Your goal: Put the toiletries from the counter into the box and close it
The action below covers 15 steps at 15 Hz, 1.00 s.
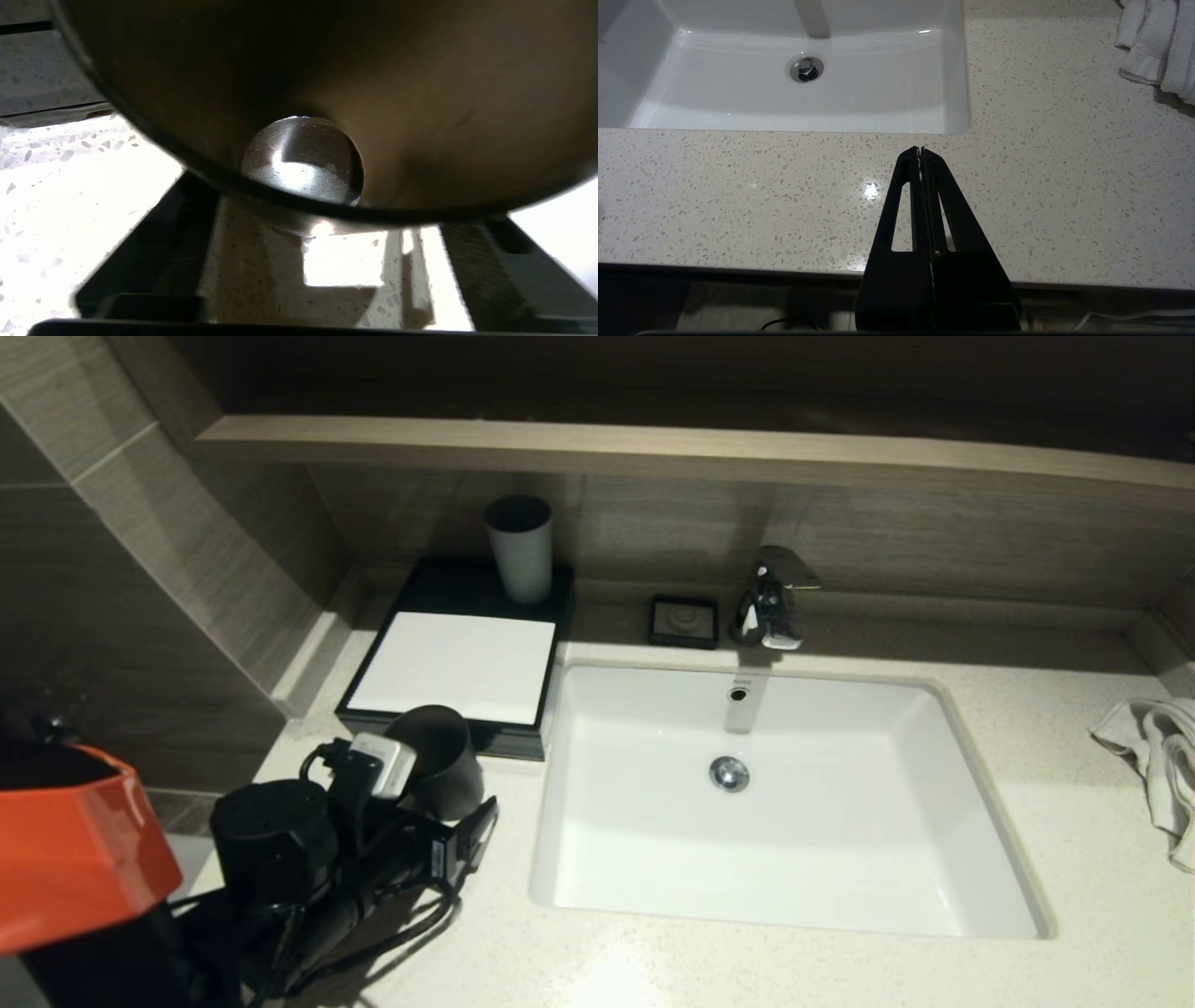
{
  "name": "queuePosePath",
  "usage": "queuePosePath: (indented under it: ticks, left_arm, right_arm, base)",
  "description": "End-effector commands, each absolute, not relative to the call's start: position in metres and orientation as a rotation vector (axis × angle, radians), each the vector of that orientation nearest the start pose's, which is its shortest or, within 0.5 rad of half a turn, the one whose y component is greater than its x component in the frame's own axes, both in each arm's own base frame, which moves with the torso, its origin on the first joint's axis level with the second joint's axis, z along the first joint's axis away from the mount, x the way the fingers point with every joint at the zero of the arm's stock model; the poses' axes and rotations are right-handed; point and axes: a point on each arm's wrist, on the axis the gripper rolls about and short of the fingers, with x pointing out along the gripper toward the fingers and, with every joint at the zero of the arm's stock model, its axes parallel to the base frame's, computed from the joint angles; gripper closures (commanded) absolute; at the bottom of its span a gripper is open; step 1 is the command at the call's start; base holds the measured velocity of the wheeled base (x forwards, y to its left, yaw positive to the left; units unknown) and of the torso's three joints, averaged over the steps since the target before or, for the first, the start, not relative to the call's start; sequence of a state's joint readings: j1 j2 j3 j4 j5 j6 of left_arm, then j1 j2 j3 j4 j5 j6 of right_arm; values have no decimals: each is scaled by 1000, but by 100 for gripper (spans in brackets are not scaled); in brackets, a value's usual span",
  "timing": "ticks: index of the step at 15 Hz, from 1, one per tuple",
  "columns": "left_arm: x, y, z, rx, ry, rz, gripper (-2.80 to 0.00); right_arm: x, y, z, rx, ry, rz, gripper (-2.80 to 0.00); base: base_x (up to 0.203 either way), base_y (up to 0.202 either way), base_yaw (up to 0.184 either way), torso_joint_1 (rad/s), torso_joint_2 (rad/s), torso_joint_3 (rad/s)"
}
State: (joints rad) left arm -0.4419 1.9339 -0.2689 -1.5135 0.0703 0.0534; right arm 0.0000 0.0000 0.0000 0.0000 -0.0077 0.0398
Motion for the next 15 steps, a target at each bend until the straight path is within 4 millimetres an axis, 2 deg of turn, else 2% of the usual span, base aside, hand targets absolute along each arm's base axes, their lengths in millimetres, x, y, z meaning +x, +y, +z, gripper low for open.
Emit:
queuePosePath:
  ticks: [1,9,15]
  left_arm:
    - [244,-113,82,90,131,-373,0]
    - [242,-112,80,94,146,-372,0]
    - [236,-105,85,91,138,-348,0]
  right_arm:
    - [-23,0,75,40,0,-8,0]
    - [-23,0,76,40,1,-8,0]
    - [-23,0,76,40,1,-8,0]
  base:
    - [0,0,0,0,0,0]
    - [0,0,0,0,0,0]
    - [0,0,0,0,0,0]
